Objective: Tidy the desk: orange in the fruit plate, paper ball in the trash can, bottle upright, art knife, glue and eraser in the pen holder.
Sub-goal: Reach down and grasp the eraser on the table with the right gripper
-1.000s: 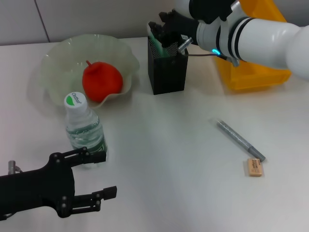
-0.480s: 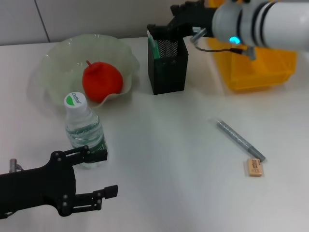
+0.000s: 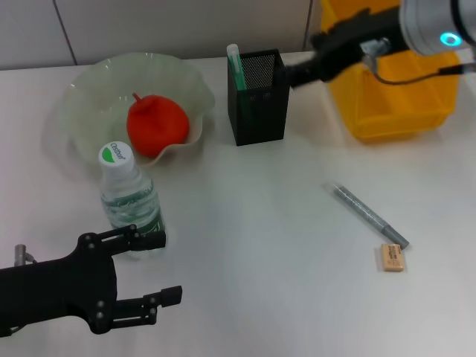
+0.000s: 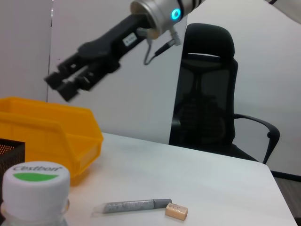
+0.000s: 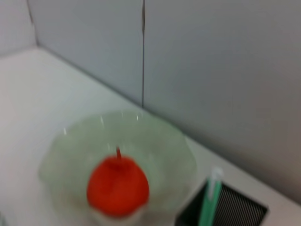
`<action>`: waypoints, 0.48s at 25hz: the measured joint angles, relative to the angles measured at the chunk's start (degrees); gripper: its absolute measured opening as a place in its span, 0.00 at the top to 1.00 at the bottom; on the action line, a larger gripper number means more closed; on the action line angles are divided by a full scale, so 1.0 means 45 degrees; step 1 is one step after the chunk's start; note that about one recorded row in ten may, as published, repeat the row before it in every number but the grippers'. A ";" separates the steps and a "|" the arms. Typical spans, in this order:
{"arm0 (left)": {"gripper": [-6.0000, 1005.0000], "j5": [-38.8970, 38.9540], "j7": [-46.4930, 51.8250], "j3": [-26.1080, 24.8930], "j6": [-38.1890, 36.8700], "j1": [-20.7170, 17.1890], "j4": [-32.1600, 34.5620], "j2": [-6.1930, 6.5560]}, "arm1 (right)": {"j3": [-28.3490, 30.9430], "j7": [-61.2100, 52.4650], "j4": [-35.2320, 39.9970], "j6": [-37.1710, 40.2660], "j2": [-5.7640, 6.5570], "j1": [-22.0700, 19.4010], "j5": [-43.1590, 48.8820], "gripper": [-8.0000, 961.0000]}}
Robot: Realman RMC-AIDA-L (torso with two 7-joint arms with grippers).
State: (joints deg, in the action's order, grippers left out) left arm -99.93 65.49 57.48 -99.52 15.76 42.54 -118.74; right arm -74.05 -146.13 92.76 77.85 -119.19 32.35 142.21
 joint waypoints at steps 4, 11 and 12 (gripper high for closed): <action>0.22 0.0000 -0.0013 0.0001 -0.0002 0.0039 0.0000 0.0000 | -0.0090 -0.0743 0.0666 0.2049 -0.0007 0.0271 0.1427 0.19; 0.22 0.0135 -0.0020 0.0094 0.0034 0.0120 0.0000 0.0000 | -0.0101 -0.1318 0.0238 0.5052 0.0004 0.1049 0.2468 0.19; 0.22 0.0136 -0.0022 0.0094 0.0034 0.0137 0.0000 0.0000 | -0.0106 -0.1381 0.0163 0.5608 0.0010 0.1187 0.2655 0.19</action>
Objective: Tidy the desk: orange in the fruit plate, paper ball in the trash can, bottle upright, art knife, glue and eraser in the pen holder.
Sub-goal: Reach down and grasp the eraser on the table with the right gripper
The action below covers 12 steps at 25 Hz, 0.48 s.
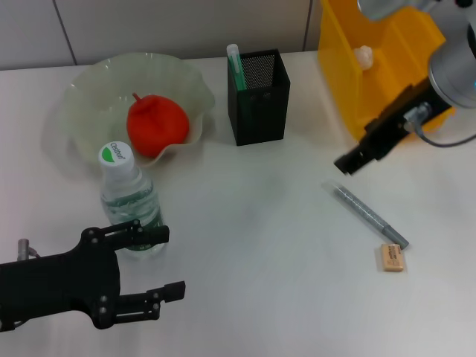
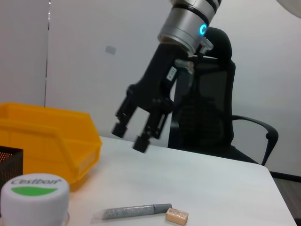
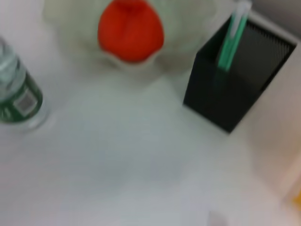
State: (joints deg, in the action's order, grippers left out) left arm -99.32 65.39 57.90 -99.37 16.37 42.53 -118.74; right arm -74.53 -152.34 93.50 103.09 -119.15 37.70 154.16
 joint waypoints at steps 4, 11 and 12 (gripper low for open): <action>0.22 0.0004 -0.0002 0.0004 -0.0018 0.0033 0.0000 0.0000 | -0.0137 -0.0120 -0.0273 0.0748 -0.0017 0.0218 0.0451 0.19; 0.22 0.0020 0.0003 0.0004 -0.0052 0.0014 0.0000 0.0000 | -0.0915 -0.0583 -0.1344 0.1544 -0.0026 0.0517 0.1121 0.19; 0.22 0.0021 0.0003 0.0004 -0.0052 -0.0001 0.0000 0.0000 | -0.1016 -0.0656 -0.1542 0.1617 -0.0027 0.0566 0.1177 0.19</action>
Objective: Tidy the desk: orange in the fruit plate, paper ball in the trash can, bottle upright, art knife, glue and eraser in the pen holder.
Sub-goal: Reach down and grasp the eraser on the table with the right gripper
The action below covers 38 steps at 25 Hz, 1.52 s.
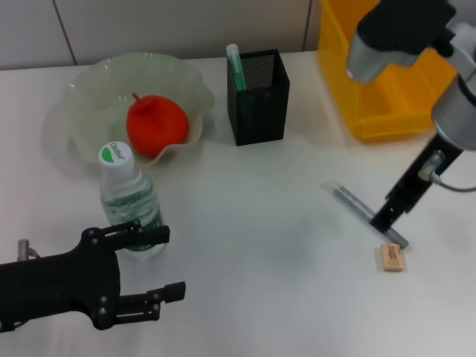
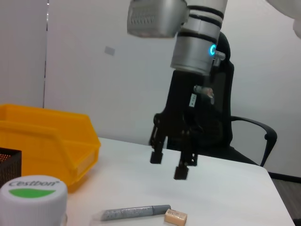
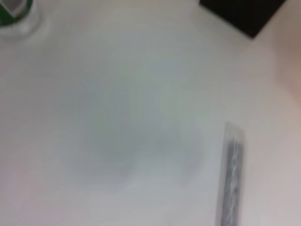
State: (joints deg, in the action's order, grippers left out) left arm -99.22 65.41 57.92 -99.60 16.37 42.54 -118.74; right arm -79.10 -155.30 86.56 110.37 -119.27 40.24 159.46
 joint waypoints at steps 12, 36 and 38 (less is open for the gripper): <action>0.22 0.0002 -0.0005 -0.0002 0.0050 -0.0057 -0.0022 0.0000 | -0.0640 -0.0301 -0.2196 -0.0195 -0.0042 0.0102 0.0066 0.19; 0.22 -0.0002 -0.0024 -0.0001 0.0122 0.0016 -0.0175 0.0002 | -0.0800 -0.0347 -0.4847 -0.1715 0.0002 0.0404 0.0113 0.24; 0.22 -0.0002 -0.0024 -0.0001 0.0124 0.0016 -0.0176 -0.0004 | -0.0800 -0.0328 -0.4883 -0.1816 0.0002 0.0413 0.0113 0.24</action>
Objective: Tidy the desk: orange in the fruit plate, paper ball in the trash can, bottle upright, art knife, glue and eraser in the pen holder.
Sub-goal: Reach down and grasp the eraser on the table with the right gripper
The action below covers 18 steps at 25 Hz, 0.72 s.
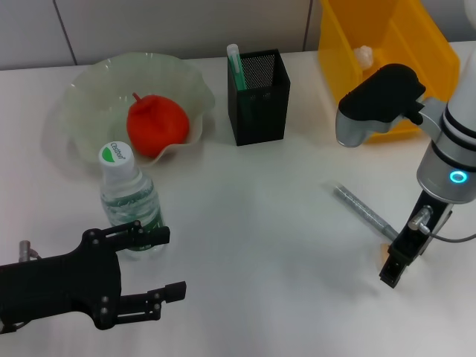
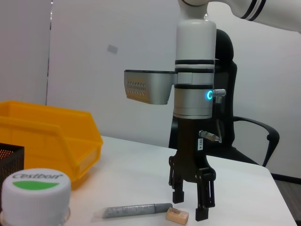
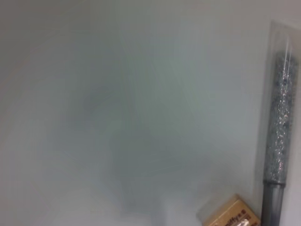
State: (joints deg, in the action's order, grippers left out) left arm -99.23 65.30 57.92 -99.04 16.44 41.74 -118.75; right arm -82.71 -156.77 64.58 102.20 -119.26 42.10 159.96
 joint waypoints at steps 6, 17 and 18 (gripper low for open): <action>0.22 0.0000 0.0000 0.0000 0.0000 -0.0010 -0.0001 0.0003 | -0.0021 0.0040 -0.0248 -0.0196 0.0000 0.0026 0.0000 0.26; 0.22 0.0001 0.0000 -0.0001 -0.0002 -0.0021 0.0000 0.0003 | -0.0117 0.0060 -0.0348 -0.0434 -0.0020 0.0017 -0.0069 0.28; 0.22 0.0000 0.0000 0.0000 -0.0006 -0.0038 0.0000 0.0004 | -0.0117 0.0060 -0.0370 -0.0460 -0.0021 0.0017 -0.0069 0.28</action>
State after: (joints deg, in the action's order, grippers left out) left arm -99.23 65.30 57.92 -99.07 16.27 41.75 -118.74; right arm -83.23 -156.50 62.92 100.12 -119.36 42.18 159.65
